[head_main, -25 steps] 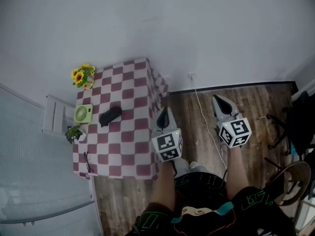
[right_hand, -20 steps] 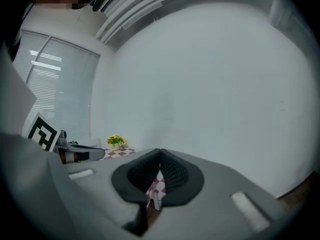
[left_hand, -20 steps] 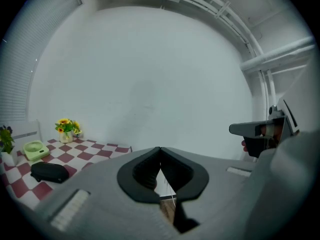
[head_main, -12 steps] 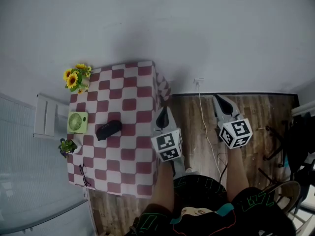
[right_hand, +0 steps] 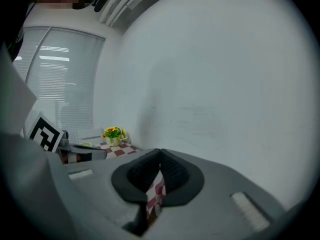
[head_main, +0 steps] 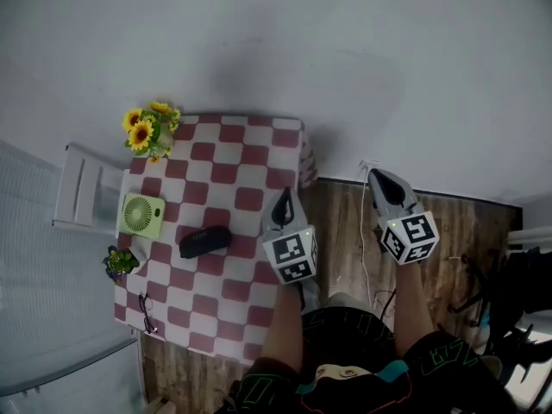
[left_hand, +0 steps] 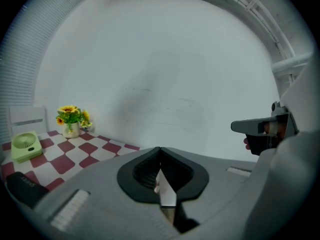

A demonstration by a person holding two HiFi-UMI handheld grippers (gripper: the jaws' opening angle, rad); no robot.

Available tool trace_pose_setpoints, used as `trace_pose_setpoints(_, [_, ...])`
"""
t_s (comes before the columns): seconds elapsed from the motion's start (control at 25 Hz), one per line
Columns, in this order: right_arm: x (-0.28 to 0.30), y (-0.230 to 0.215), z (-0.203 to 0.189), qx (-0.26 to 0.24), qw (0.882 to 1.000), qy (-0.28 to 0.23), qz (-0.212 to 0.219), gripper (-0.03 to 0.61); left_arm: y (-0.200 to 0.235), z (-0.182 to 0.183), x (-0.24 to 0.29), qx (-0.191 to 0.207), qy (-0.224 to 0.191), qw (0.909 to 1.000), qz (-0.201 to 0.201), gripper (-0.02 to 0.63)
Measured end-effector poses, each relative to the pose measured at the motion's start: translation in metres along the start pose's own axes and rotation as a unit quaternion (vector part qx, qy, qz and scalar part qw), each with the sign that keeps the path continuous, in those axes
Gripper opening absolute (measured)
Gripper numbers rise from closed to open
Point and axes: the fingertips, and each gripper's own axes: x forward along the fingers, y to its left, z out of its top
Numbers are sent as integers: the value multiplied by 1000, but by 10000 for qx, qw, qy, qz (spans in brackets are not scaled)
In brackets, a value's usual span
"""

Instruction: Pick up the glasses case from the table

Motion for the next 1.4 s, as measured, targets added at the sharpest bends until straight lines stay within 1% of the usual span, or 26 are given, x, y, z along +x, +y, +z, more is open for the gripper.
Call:
trace_pose_setpoints(0.16, [41, 32, 15, -222, 9987, 44, 467, 3, 46, 12, -2, -170, -123, 9988, 452, 9])
trace_pose_setpoints(0.32, [81, 73, 28, -424, 9936, 69, 1045, 3, 101, 19, -17, -378, -236, 9933, 1068, 9])
trace_pose_setpoints(0.48, [117, 121, 27, -610, 9836, 179, 1690, 4, 151, 14, -38, -596, -270, 9829, 1719, 9])
trace_pose_setpoints(0.64, [151, 168, 27, -699, 9689, 232, 2362, 3, 194, 9, -62, -728, -283, 9681, 2380, 9])
trace_pose_setpoints(0.76, [177, 207, 29, -807, 9515, 274, 2956, 3, 221, 6, -80, -854, -300, 9523, 2915, 9])
trace_pose_setpoints(0.88, [195, 250, 28, -987, 9255, 346, 3640, 3, 240, 1, -103, -1008, -320, 9302, 3514, 9])
trace_pose_setpoints(1.0, [203, 284, 22, -1147, 9004, 442, 4173, 3, 253, -5, -125, -1159, -356, 9082, 4007, 9])
trace_pose_setpoints(1.2, [201, 326, 3, -1429, 8590, 626, 4876, 3, 257, -27, -159, -1379, -304, 8733, 4662, 9])
trace_pose_setpoints(1.32, [196, 347, -8, -1609, 8348, 749, 5211, 3, 253, -39, -177, -1573, -255, 8542, 4949, 9])
trace_pose_setpoints(1.4, [191, 360, -16, -1703, 8208, 825, 5390, 3, 250, -47, -188, -1657, -226, 8431, 5111, 9])
